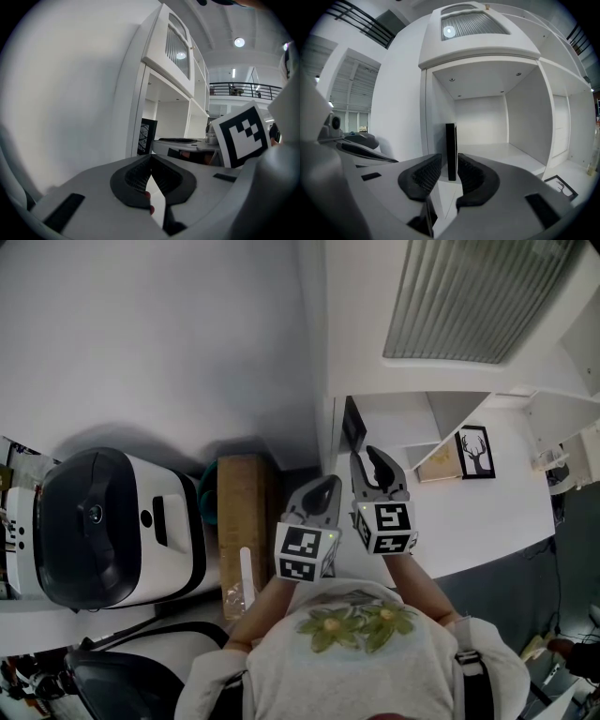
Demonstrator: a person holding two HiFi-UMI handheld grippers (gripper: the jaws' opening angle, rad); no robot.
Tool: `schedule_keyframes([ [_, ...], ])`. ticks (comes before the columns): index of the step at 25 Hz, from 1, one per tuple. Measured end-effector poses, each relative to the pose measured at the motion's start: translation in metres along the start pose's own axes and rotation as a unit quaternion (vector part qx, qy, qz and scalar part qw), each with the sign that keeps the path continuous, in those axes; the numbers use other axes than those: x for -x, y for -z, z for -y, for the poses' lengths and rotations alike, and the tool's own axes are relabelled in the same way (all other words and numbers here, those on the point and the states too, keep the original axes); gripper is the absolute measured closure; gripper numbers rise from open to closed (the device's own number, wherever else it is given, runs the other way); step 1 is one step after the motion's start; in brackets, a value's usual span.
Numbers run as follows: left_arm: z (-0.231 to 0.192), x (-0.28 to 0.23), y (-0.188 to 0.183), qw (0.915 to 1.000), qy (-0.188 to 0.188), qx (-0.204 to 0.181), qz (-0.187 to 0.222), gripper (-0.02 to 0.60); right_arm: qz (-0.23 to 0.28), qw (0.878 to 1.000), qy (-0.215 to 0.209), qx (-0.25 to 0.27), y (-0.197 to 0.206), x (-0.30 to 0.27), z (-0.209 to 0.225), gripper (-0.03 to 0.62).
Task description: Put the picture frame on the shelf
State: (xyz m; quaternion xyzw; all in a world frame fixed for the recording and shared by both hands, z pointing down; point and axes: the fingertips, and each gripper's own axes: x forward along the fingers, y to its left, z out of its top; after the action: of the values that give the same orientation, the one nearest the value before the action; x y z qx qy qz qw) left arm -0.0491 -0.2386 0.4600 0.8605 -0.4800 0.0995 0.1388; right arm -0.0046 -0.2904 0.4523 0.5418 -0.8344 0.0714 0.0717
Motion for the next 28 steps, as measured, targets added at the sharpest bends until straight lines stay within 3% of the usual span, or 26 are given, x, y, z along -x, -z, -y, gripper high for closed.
schedule_keyframes([
  [11,0.015,0.019,-0.001,0.9998,-0.004,-0.014,0.011,0.552,0.017,1.0,-0.026,-0.006,0.004,0.041,-0.012,0.551],
  [28,0.045,0.058,0.005,0.9994,-0.028,-0.011,0.017,0.552,0.022,0.997,-0.072,-0.026,0.003,0.084,-0.035,0.563],
])
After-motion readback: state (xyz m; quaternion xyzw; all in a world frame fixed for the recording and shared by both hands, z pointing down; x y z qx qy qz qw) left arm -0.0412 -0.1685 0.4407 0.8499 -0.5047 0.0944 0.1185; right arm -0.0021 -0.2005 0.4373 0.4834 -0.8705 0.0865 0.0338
